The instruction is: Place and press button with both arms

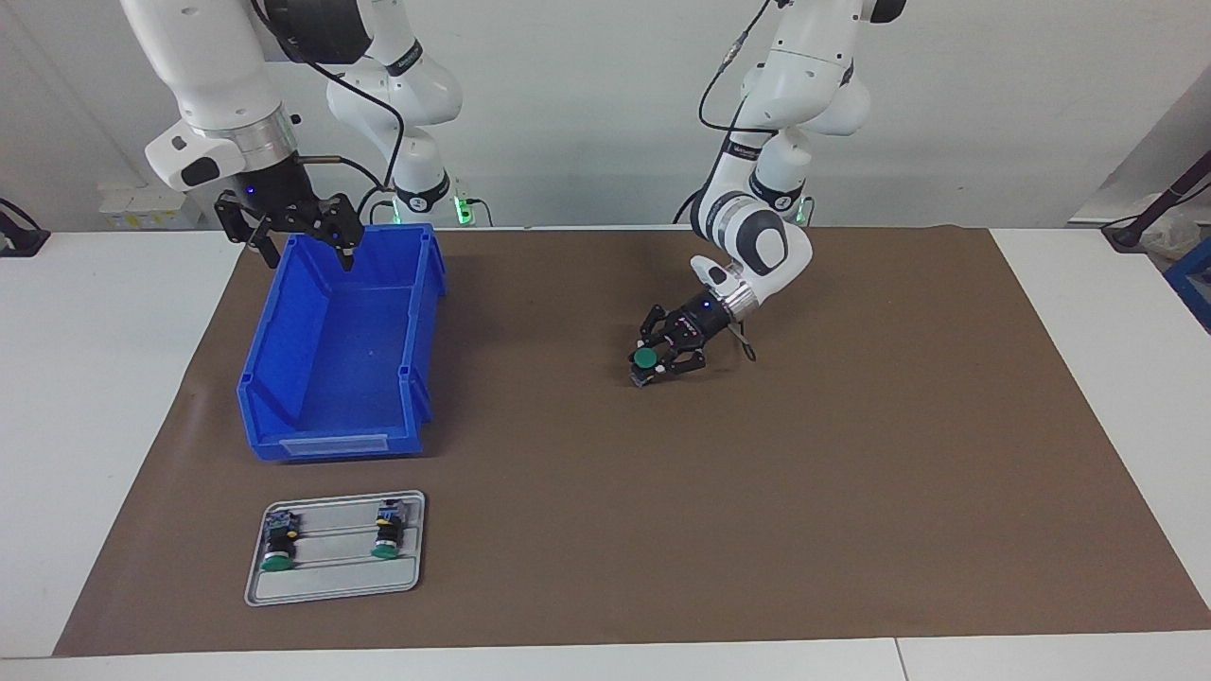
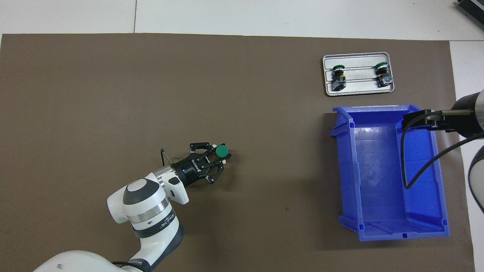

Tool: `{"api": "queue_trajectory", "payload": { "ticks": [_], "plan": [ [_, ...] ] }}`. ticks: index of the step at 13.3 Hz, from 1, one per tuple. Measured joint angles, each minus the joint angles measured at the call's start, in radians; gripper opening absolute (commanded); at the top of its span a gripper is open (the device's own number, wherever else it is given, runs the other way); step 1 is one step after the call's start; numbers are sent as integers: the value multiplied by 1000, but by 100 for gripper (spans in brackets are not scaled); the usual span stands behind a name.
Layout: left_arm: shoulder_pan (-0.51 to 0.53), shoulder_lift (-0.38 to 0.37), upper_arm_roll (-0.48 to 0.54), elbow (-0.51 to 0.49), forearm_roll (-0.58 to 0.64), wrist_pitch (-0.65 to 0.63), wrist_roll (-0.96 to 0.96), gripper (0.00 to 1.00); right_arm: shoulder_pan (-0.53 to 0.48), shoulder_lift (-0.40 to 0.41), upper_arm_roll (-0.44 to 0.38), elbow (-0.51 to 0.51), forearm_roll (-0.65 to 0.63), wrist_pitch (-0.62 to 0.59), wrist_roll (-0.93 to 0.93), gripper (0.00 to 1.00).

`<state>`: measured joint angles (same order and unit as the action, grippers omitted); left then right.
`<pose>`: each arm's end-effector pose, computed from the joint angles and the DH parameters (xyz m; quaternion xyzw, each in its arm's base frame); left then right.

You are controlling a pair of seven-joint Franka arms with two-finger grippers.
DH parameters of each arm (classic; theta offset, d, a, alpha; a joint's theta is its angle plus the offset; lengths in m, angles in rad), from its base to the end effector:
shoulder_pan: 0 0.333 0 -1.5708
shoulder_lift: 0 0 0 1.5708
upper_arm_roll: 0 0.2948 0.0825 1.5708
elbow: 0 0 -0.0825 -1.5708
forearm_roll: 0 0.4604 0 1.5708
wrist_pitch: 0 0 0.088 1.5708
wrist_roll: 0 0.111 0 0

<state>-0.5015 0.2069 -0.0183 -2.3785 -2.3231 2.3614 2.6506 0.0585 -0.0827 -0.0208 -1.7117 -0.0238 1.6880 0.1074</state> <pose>0.4609 -0.2774 0.1432 0.7144 -0.4045 0.4759 0.3156 0.6163 0.0205 0.5836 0.9989 -0.0338 0.0302 0.0088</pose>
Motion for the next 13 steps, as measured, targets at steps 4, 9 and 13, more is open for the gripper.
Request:
{"api": "queue_trajectory", "payload": {
  "ticks": [4,9,13],
  "plan": [
    [0,-1,0,-2,0,1,0,53,0,0,0,0,0,4,0,100],
    [0,-1,-1,-3,0,3,0,59,0,0,0,0,0,4,0,100],
    [-1,-2,-2,-4,0,6,0,69,0,0,0,0,0,4,0,100]
  ]
}}
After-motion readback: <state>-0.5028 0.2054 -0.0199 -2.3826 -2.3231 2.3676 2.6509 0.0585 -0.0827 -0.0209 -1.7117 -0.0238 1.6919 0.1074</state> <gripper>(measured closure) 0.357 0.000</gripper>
